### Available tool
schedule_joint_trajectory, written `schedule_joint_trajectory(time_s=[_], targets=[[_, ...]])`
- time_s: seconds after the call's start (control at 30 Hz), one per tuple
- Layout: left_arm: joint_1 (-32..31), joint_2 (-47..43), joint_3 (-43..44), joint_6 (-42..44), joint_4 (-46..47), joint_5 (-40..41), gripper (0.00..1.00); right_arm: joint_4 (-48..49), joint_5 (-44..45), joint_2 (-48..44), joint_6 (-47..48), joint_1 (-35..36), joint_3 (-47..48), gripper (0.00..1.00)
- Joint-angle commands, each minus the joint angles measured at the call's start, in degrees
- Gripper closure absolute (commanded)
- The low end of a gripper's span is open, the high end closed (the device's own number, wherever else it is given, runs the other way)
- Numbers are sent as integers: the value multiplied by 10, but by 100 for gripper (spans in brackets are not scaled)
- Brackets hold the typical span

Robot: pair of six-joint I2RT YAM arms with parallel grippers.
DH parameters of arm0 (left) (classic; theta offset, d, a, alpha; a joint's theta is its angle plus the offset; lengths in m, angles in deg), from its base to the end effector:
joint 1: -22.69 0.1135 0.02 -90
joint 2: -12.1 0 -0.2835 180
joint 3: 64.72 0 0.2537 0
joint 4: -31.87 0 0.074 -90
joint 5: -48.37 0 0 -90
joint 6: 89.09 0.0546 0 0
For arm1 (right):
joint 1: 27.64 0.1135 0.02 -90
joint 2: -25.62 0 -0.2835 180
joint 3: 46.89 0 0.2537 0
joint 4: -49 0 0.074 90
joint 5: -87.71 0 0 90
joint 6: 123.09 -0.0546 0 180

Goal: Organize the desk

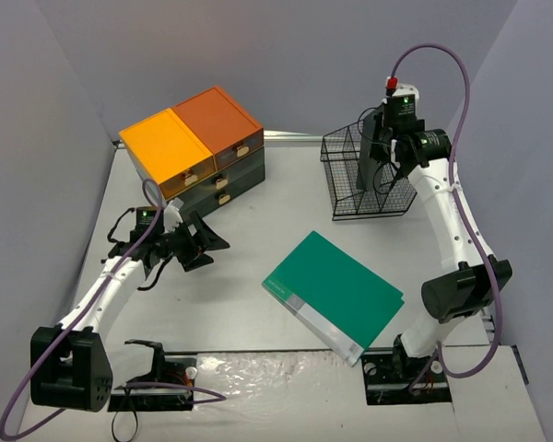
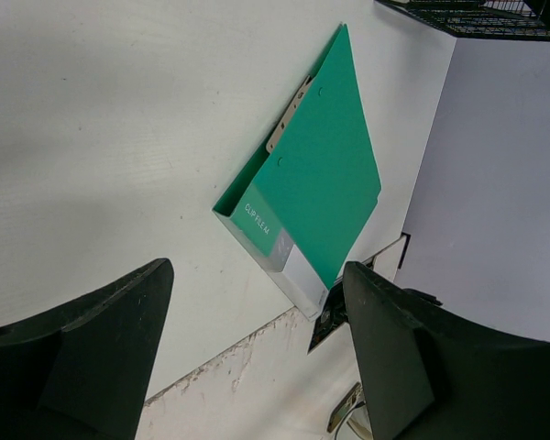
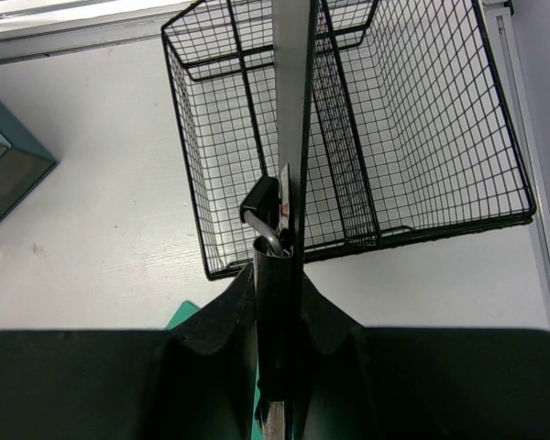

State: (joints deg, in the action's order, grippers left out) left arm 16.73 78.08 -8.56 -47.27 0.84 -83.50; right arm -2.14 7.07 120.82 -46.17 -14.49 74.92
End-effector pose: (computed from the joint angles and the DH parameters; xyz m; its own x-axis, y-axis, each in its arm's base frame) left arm 0.2362 -0.0613 0.2542 -0.8656 -0.4676 -0.1790 -0.0984 0.5095 -0.8548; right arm 0.3807 0.0798 0.4564 -0.4120 0.1331 -0.9014 0.0132 0.9900 0.1401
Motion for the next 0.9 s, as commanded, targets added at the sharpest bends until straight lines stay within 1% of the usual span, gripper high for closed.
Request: schedule_joint_trajectory(time_s=[0.0,0.2,0.3,0.4,0.47,0.87], targets=[[2,4,23,5,21,-1,29,-4,-12,7,5,-6,42,100],[1,12,34,6,18,-3,29,-2,-6,22,0,-19,59,100],[1,12,36,6,18,-3,29,7,10,18,-2,-19,50,100],[1,12,35,6,16,-3,29,49,34,7,0,-21,14,100],[1,12,35,5,16,-4,29,57,38,11,0,-26,14,100],[1,10,45,6,4,-4,29,37,-14,72,-12,-46,103,100]])
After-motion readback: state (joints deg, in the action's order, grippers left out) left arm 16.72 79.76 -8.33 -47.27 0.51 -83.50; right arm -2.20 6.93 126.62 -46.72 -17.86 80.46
